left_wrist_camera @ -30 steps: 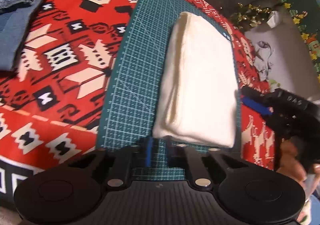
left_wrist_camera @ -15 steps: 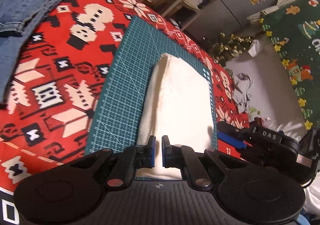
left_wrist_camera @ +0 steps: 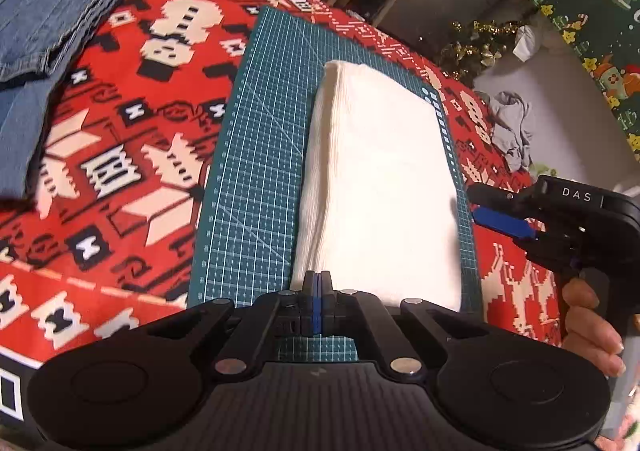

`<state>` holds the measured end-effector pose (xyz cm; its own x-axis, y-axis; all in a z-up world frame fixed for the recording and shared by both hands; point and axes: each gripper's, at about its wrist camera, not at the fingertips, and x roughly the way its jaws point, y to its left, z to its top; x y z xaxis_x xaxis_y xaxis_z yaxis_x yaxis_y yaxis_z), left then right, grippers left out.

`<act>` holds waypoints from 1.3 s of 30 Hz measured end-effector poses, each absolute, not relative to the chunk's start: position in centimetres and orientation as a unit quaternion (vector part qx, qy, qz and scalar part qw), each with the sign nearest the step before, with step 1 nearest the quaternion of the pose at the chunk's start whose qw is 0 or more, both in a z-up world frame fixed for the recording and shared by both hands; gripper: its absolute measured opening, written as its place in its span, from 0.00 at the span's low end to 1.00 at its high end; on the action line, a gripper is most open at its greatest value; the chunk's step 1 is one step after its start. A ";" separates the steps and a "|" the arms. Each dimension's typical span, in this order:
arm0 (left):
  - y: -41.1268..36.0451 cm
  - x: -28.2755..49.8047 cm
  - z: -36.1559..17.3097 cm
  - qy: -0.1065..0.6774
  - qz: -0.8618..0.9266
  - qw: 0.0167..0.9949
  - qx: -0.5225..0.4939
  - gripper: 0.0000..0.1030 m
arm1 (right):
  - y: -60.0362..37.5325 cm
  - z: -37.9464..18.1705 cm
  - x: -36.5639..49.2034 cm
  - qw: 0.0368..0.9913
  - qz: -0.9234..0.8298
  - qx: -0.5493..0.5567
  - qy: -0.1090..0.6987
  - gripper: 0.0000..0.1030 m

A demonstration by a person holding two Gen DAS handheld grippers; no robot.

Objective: Fold clothes

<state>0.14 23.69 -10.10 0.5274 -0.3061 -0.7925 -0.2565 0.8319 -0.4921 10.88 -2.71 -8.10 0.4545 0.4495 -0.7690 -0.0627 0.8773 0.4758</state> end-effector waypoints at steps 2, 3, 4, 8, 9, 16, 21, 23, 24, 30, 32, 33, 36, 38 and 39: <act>24.2 0.0 -10.0 0.479 -0.029 0.821 -0.310 0.04 | -2.9 -8.2 11.0 0.829 0.155 0.198 0.500 0.31; 24.4 -0.2 -9.7 0.471 -0.034 0.821 -0.321 0.06 | -3.0 -8.2 11.0 0.827 0.155 0.200 0.501 0.32; 24.6 -0.3 -9.5 0.461 -0.039 0.822 -0.331 0.10 | -3.0 -8.3 11.1 0.827 0.154 0.201 0.502 0.32; 25.0 0.1 -8.8 0.425 -0.045 0.833 -0.351 0.30 | -2.8 -8.6 11.5 0.827 0.152 0.199 0.504 0.32; 25.0 0.6 -8.7 0.420 -0.040 0.836 -0.350 0.32 | -2.8 -8.7 11.6 0.826 0.153 0.199 0.504 0.32; 26.2 5.0 -11.2 0.441 -0.024 0.812 -0.382 0.36 | -1.7 -9.8 12.8 0.819 0.158 0.192 0.517 0.32; 25.9 6.7 -12.1 0.443 -0.027 0.812 -0.379 0.39 | -1.2 -10.4 13.1 0.814 0.169 0.191 0.521 0.39; 25.7 7.1 -12.4 0.442 -0.024 0.814 -0.377 0.40 | -0.9 -10.6 13.1 0.814 0.171 0.186 0.522 0.40; 25.8 7.2 -12.6 0.445 -0.022 0.812 -0.377 0.39 | -0.8 -10.8 13.2 0.814 0.170 0.184 0.524 0.41; 26.6 7.4 -13.4 0.449 -0.022 0.800 -0.398 0.44 | -0.7 -11.9 13.5 0.809 0.163 0.185 0.534 0.53; 26.6 7.4 -13.4 0.448 -0.021 0.799 -0.401 0.44 | -0.8 -12.0 13.5 0.805 0.162 0.195 0.537 0.59; 26.6 7.5 -13.4 0.447 -0.018 0.799 -0.402 0.44 | -0.9 -12.0 13.4 0.802 0.163 0.201 0.538 0.59; 26.4 7.6 -13.4 0.443 -0.018 0.801 -0.403 0.44 | -0.8 -12.0 13.0 0.801 0.171 0.201 0.537 0.59; 26.3 7.6 -13.4 0.442 -0.020 0.802 -0.402 0.45 | -0.4 -11.9 12.9 0.807 0.171 0.187 0.533 0.59; 26.2 7.6 -13.4 0.441 -0.021 0.802 -0.402 0.45 | -0.2 -11.9 12.9 0.810 0.172 0.181 0.530 0.59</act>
<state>7.64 26.25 -13.40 0.6100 -0.3880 -0.6909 -0.3208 0.6764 -0.6630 12.85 -0.15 -11.87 0.3793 0.4703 -0.7969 -0.0857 0.8754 0.4758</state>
